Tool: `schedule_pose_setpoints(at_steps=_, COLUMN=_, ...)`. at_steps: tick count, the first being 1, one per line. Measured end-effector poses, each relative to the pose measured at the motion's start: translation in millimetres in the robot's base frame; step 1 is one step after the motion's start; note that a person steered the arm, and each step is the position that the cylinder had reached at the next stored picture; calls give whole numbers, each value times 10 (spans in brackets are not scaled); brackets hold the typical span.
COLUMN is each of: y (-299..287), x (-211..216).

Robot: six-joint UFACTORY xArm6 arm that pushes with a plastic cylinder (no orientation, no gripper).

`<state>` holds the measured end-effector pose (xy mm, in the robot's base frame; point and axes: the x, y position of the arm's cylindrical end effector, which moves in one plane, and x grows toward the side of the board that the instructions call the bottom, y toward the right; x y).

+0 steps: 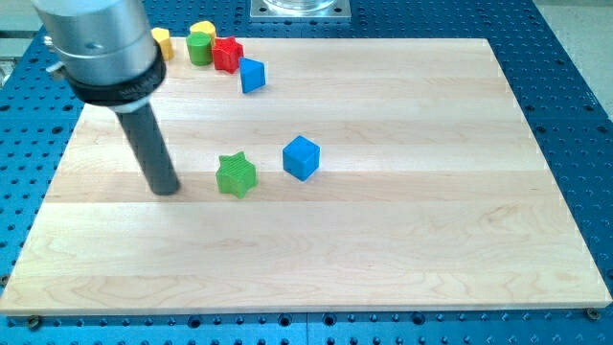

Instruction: Move the green star towards the bottom center of the board

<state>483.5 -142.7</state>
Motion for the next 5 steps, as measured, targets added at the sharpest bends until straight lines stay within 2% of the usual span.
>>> schedule_pose_setpoints(at_steps=1, y=484, x=-196)
schedule_pose_setpoints(at_steps=2, y=1026, x=-210)
schedule_pose_setpoints(at_steps=3, y=1944, x=-81)
schedule_pose_setpoints(at_steps=4, y=2608, x=201)
schedule_pose_setpoints(at_steps=5, y=1994, x=183)
